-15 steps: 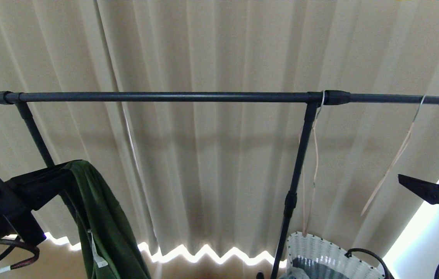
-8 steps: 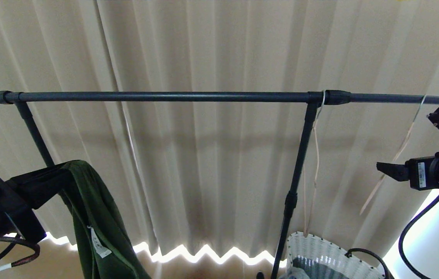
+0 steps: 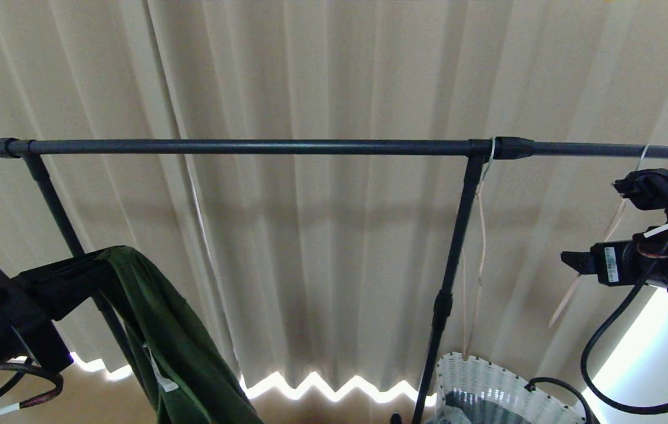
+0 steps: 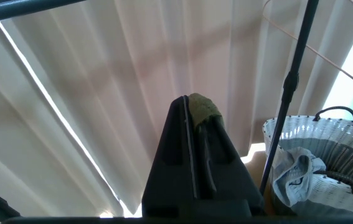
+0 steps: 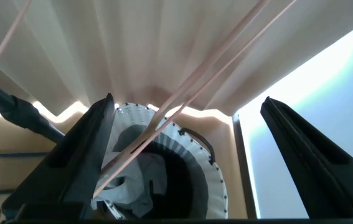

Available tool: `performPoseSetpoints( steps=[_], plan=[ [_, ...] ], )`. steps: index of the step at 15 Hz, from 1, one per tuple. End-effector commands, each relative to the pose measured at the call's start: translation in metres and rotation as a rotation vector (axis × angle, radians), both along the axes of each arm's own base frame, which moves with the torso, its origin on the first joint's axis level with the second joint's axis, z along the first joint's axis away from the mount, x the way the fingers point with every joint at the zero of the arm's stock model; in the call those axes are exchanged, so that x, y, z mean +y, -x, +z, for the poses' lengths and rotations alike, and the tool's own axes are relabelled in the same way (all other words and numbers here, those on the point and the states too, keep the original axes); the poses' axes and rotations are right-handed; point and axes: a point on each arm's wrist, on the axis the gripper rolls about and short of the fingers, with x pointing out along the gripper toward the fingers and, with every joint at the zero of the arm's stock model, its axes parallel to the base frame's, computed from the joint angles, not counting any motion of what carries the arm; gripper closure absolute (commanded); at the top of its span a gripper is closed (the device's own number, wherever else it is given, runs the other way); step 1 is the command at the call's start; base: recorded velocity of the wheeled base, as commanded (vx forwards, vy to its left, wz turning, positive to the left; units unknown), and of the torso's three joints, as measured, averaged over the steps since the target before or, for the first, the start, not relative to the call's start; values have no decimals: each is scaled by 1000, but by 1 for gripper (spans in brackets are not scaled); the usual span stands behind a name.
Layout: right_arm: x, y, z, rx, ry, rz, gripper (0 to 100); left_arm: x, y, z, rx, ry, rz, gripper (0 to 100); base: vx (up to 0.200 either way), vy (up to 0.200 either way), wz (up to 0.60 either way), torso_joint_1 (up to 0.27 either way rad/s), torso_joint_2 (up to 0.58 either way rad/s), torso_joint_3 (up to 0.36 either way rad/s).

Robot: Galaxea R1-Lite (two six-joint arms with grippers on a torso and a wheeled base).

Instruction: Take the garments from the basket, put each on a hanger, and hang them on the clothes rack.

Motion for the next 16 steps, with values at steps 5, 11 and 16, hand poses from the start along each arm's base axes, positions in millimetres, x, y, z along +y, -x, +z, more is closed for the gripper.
performPoseSetpoints(
  steps=[5,11,16],
  plan=[
    [-2,3,-5,15,9,-23,0,0,0,0,-1,0,1,100,0,0,0,0,0,0],
    [-1,-1,-4,-12,-77,-78,0,0,0,0,0,0,1,100,0,0,0,0,0,0],
    [-5,-6,-6,-9,-75,-101,0,0,-1,0,2,-1,1,100,0,0,0,0,0,0]
  ],
)
